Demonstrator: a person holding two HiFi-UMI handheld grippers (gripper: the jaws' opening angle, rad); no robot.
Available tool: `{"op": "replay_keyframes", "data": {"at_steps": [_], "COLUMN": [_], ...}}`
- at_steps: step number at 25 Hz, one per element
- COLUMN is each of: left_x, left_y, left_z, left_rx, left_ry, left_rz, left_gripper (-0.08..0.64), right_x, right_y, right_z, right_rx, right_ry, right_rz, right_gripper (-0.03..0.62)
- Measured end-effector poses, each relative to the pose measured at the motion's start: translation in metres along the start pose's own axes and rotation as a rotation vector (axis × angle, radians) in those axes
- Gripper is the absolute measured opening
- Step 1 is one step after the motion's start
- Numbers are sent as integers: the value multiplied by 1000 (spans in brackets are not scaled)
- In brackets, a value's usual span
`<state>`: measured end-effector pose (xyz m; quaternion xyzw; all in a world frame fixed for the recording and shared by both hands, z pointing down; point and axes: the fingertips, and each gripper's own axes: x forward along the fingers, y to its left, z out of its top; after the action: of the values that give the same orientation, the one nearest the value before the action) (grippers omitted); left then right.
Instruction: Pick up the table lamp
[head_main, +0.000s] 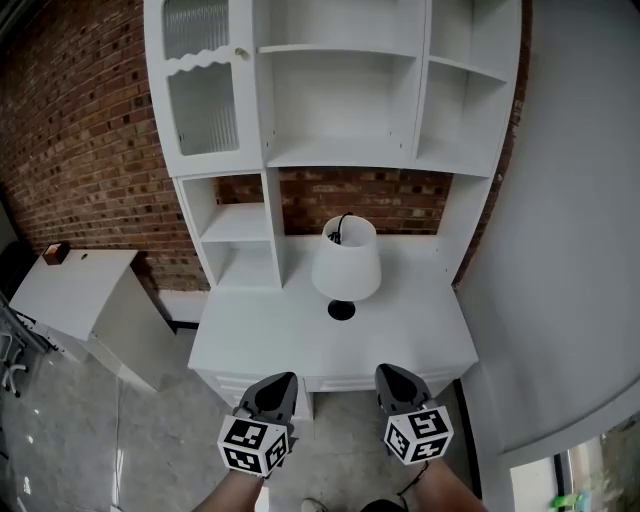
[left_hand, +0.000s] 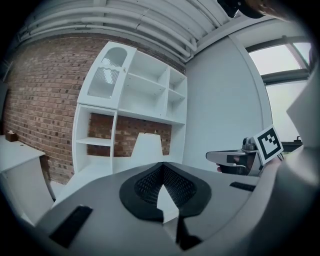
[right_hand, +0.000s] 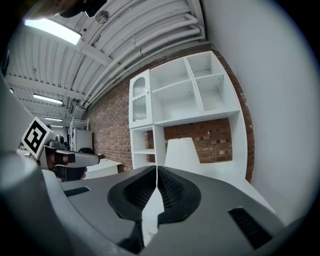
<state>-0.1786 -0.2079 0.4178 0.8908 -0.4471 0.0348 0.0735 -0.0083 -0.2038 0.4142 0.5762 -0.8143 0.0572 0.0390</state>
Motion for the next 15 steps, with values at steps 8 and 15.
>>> {"op": "replay_keyframes", "data": {"at_steps": [8,15], "left_x": [26,69], "left_y": [11,20], "left_z": [-12,-27], "left_rx": [-8,-7], "left_ry": [10,-9], "left_rz": [-16,13], "left_gripper": [-2,-2], "right_x": [21,61], "right_y": [-10,-38], "right_z": [-7,-32], "right_rx": [-4,4], "right_ry": [-7,6], "right_rz": [-12,33], "right_gripper": [29,29]}}
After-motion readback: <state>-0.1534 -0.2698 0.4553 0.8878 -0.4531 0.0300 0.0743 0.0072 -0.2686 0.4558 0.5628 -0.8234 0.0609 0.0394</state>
